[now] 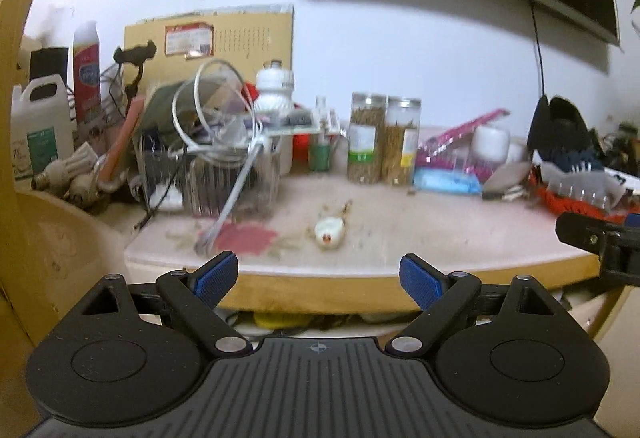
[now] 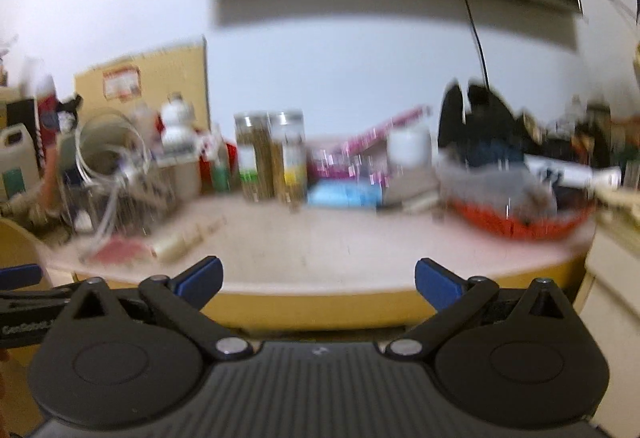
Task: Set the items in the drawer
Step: 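Move the left gripper to the white egg-shaped object on the countertop, then close the left gripper around the white egg-shaped object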
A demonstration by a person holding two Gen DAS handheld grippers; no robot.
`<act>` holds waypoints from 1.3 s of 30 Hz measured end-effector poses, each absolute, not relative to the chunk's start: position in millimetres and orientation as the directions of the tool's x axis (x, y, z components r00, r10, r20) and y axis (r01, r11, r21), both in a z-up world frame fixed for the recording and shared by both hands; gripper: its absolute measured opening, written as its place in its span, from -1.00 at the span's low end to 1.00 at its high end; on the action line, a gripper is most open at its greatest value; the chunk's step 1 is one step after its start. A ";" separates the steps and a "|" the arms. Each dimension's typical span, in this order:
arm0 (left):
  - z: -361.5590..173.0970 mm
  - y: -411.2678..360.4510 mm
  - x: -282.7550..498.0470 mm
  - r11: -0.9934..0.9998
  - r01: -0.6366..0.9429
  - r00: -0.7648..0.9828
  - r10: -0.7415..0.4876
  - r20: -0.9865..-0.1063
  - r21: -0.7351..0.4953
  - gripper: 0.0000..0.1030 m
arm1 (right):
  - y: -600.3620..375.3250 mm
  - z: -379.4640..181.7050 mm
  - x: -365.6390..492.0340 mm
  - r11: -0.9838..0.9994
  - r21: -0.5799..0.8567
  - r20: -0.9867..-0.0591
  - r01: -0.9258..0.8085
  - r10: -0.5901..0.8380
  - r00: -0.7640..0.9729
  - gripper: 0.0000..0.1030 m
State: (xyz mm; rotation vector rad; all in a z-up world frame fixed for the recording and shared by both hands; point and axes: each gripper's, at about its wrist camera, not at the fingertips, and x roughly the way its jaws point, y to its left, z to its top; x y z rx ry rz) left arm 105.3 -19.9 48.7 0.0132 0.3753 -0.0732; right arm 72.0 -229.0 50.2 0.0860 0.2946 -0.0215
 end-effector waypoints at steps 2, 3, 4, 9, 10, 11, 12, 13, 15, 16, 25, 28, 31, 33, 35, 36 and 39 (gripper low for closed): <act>49.6 -20.3 105.5 0.997 0.069 0.933 -0.060 -0.355 0.014 0.74 | -226.7 53.8 69.0 0.997 0.075 -0.270 0.025 -0.004 0.963 0.99; 49.4 -20.6 105.8 0.997 0.070 0.934 -0.057 -0.354 0.025 0.74 | -225.5 55.2 68.6 0.997 0.074 -0.263 0.020 0.000 0.965 0.99; 48.9 -20.6 105.6 0.997 0.073 0.934 -0.058 -0.352 0.031 0.74 | -224.3 56.2 68.7 0.998 0.069 -0.261 0.015 0.003 0.965 0.99; 42.3 -18.9 113.0 0.996 0.083 0.932 -0.061 -0.358 0.045 0.74 | -219.4 52.1 68.9 0.999 0.052 -0.274 0.003 0.011 0.962 0.99; 41.9 -18.5 114.4 0.995 0.087 0.935 -0.065 -0.349 0.048 0.75 | -218.3 50.5 68.7 0.999 0.050 -0.276 0.002 0.012 0.961 0.99; 41.8 -19.0 116.9 0.995 0.086 0.938 -0.062 -0.340 0.055 0.75 | -218.0 49.4 68.7 0.999 0.050 -0.278 0.000 0.014 0.961 0.99; 41.8 -19.9 120.3 0.994 0.085 0.940 -0.058 -0.336 0.067 0.75 | -217.8 48.6 68.8 0.999 0.051 -0.279 -0.002 0.016 0.960 0.99; 42.0 -20.0 123.0 0.993 0.086 0.941 -0.057 -0.334 0.074 0.75 | -217.6 47.9 68.8 0.999 0.052 -0.280 -0.002 0.017 0.960 0.99; 41.2 -20.0 131.4 0.993 0.093 0.942 -0.063 -0.330 0.075 0.75 | -217.7 46.5 69.2 0.998 0.056 -0.286 -0.004 0.020 0.958 0.99; 40.6 -20.2 135.8 0.993 0.095 0.942 -0.064 -0.329 0.077 0.75 | -217.8 45.9 69.2 0.998 0.058 -0.288 -0.005 0.021 0.957 0.99; 20.9 -25.0 178.3 0.988 0.122 0.933 -0.082 -0.350 0.094 0.75 | -215.5 39.1 74.1 0.998 0.057 -0.304 -0.003 0.020 0.953 0.99; 12.6 -25.1 193.1 0.986 0.129 0.929 -0.085 -0.360 0.101 0.75 | -212.8 37.1 76.8 0.999 0.050 -0.311 -0.008 0.023 0.950 0.99; 5.8 -22.5 205.9 0.987 0.139 0.923 -0.098 -0.372 0.086 0.75 | -210.0 35.1 77.7 0.999 0.050 -0.317 -0.020 0.035 0.948 0.99; 2.5 -20.0 215.0 0.988 0.139 0.919 -0.103 -0.380 0.067 0.75 | -208.6 34.0 78.0 0.998 0.050 -0.321 -0.027 0.041 0.946 0.99; 0.0 -18.8 222.2 0.989 0.138 0.917 -0.106 -0.384 0.056 0.74 | -207.8 34.3 79.2 0.998 0.054 -0.326 -0.030 0.046 0.944 0.99; -1.0 -18.7 225.4 0.989 0.141 0.916 -0.110 -0.385 0.053 0.74 | -207.4 34.6 79.9 0.998 0.056 -0.328 -0.032 0.048 0.944 0.99; -5.0 -22.0 233.4 0.987 0.143 0.912 -0.104 -0.398 0.070 0.72 | -205.7 34.8 79.6 0.998 0.054 -0.330 -0.040 0.056 0.942 0.99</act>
